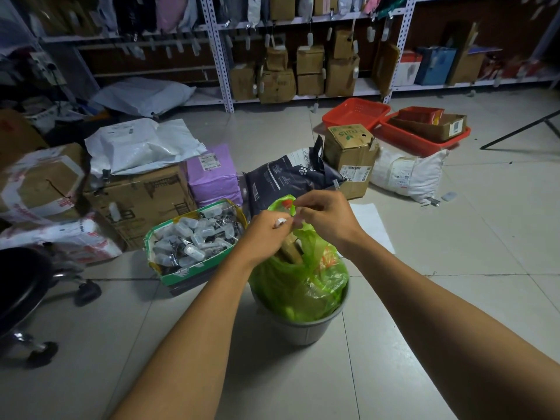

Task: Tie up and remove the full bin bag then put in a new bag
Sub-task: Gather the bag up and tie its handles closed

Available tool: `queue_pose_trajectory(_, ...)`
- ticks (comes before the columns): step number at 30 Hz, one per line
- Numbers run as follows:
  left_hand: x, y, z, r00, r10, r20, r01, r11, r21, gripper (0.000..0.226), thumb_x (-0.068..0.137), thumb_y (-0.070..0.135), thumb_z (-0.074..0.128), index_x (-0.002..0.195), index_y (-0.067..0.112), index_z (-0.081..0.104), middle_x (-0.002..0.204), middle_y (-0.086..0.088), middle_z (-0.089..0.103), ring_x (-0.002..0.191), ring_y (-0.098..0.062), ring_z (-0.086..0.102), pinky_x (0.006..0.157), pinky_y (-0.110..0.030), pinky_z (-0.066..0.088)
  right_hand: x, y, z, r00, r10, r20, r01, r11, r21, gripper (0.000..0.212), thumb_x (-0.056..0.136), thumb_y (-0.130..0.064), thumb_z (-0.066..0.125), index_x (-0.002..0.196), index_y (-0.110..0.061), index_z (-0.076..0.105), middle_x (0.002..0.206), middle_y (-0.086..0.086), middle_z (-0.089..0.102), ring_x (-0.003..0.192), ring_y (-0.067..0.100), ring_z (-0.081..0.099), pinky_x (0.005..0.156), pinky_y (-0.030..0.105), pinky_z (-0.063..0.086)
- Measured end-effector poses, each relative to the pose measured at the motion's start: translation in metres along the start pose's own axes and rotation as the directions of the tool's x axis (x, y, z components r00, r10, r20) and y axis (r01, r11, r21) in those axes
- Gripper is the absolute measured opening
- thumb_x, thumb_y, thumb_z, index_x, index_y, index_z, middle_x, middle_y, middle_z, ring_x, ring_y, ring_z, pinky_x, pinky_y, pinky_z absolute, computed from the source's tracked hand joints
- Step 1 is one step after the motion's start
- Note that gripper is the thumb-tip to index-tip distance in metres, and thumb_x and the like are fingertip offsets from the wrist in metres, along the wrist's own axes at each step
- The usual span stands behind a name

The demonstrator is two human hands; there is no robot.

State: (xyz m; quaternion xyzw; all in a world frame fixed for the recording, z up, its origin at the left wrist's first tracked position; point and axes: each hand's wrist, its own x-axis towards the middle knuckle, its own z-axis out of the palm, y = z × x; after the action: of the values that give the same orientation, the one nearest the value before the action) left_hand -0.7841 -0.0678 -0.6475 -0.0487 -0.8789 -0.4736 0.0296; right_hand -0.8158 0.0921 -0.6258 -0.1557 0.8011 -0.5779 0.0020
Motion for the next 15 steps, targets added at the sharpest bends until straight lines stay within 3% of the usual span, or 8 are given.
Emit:
queue_pose_trajectory(2, -0.001, 0.001, -0.004, 1.0, 0.004, -0.007, -0.004, 1.0, -0.017, 0.03, 0.097, 0.042, 0.054, 0.075, 0.034, 0.071, 0.059, -0.004, 0.06, 0.057, -0.008, 0.048, 0.059, -0.031, 0.037, 0.002, 0.003, -0.001, 0.999, 0.035, 0.026, -0.033, 0.996, -0.087, 0.018, 0.084, -0.012, 0.067, 0.098, -0.019, 0.076, 0.096, -0.005, 0.073, 0.087, 0.008, 0.067, 0.075, 0.023, 0.051)
queue_pose_trajectory(4, -0.002, 0.003, -0.007, 1.0, 0.007, -0.006, -0.007, 1.0, -0.012, 0.039, 0.098, 0.041, 0.052, 0.063, 0.03, 0.062, 0.053, 0.009, 0.049, 0.052, -0.004, 0.041, 0.055, -0.029, 0.032, 0.002, 0.005, 0.0, 0.995, 0.062, 0.081, -0.05, 0.988, -0.144, 0.015, 0.086, -0.02, 0.068, 0.099, -0.019, 0.075, 0.101, -0.005, 0.072, 0.093, 0.01, 0.065, 0.081, 0.029, 0.051)
queue_pose_trajectory(7, -0.003, 0.003, -0.01, 1.0, -0.012, -0.002, 0.012, 1.0, -0.022, 0.043, 0.099, 0.04, 0.05, 0.064, 0.018, 0.059, 0.056, 0.007, 0.05, 0.053, -0.008, 0.041, 0.058, -0.03, 0.033, -0.001, 0.007, 0.004, 0.999, 0.015, 0.031, -0.011, 0.994, -0.107, 0.011, 0.088, -0.022, 0.068, 0.092, -0.016, 0.076, 0.086, -0.004, 0.073, 0.082, 0.011, 0.066, 0.074, 0.031, 0.052)
queue_pose_trajectory(9, -0.003, 0.002, -0.013, 0.997, -0.065, -0.038, 0.061, 0.994, -0.095, 0.036, 0.099, 0.037, 0.052, 0.08, 0.013, 0.07, 0.064, 0.003, 0.06, 0.057, -0.01, 0.046, 0.065, -0.032, 0.039, -0.003, 0.009, 0.006, 1.0, 0.015, -0.014, -0.016, 0.995, -0.096, 0.009, 0.087, -0.022, 0.07, 0.09, -0.017, 0.076, 0.079, -0.002, 0.071, 0.074, 0.013, 0.064, 0.067, 0.032, 0.051)
queue_pose_trajectory(11, -0.001, 0.001, -0.015, 0.989, -0.109, -0.105, 0.087, 0.978, -0.19, 0.023, 0.098, 0.03, 0.056, 0.093, 0.016, 0.074, 0.071, 0.003, 0.069, 0.059, -0.009, 0.05, 0.069, -0.033, 0.044, -0.004, 0.01, 0.009, 0.999, 0.044, -0.014, -0.045, 0.996, -0.075, 0.007, 0.086, -0.022, 0.071, 0.089, -0.017, 0.076, 0.077, 0.001, 0.07, 0.07, 0.015, 0.063, 0.063, 0.033, 0.051)
queue_pose_trajectory(15, 0.0, -0.001, -0.018, 0.969, -0.156, -0.19, 0.1, 0.957, -0.273, 0.012, 0.092, 0.027, 0.066, 0.087, 0.027, 0.076, 0.077, -0.008, 0.073, 0.06, -0.009, 0.058, 0.072, -0.036, 0.052, -0.007, 0.006, 0.016, 0.996, 0.052, 0.072, -0.055, 0.998, 0.041, 0.002, 0.083, -0.017, 0.075, 0.081, -0.016, 0.075, 0.076, 0.0, 0.072, 0.068, 0.006, 0.065, 0.063, 0.026, 0.051)
